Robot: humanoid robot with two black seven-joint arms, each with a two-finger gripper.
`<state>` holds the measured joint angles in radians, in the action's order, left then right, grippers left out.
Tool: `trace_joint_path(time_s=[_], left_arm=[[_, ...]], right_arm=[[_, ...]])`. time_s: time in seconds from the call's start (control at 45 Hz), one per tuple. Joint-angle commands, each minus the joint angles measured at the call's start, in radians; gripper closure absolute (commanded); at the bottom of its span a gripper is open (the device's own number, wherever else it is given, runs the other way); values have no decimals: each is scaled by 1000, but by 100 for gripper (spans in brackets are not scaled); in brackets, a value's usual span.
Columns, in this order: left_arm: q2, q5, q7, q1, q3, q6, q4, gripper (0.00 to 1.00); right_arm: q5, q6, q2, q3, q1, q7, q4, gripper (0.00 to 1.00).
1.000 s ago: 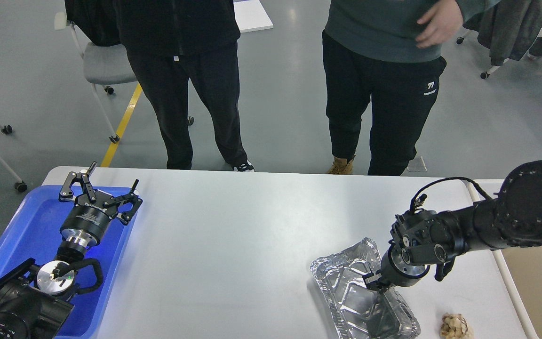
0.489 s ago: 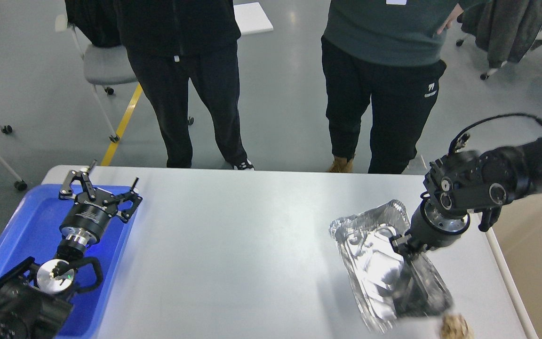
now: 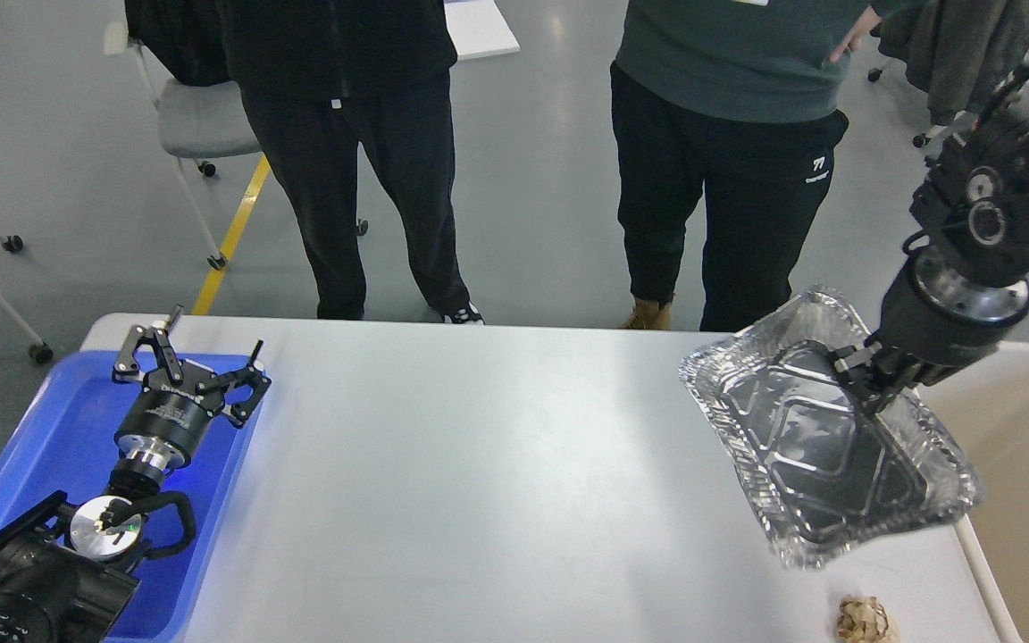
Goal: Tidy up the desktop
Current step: 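Lift the foil tray and carry it toward the beige bin, then lower the foil tray into the beige bin and release it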
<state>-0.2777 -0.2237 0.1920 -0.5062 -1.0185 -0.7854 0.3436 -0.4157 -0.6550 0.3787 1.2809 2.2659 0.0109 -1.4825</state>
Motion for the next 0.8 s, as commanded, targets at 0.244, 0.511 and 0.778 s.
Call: trace_joint_path(time_s=[0.244, 0.511, 0.778], left_arm=[[-2, 0, 1, 2, 0, 0, 0, 0], [-2, -2, 1, 0, 0, 0, 0, 0], [-2, -2, 1, 0, 0, 0, 0, 0]], right_arm=[[-261, -80, 322, 49, 38, -2, 267, 100], [-324, 173, 414, -47, -250, -2, 548, 100], [-316, 440, 460, -245, -635, 11, 787, 100]])
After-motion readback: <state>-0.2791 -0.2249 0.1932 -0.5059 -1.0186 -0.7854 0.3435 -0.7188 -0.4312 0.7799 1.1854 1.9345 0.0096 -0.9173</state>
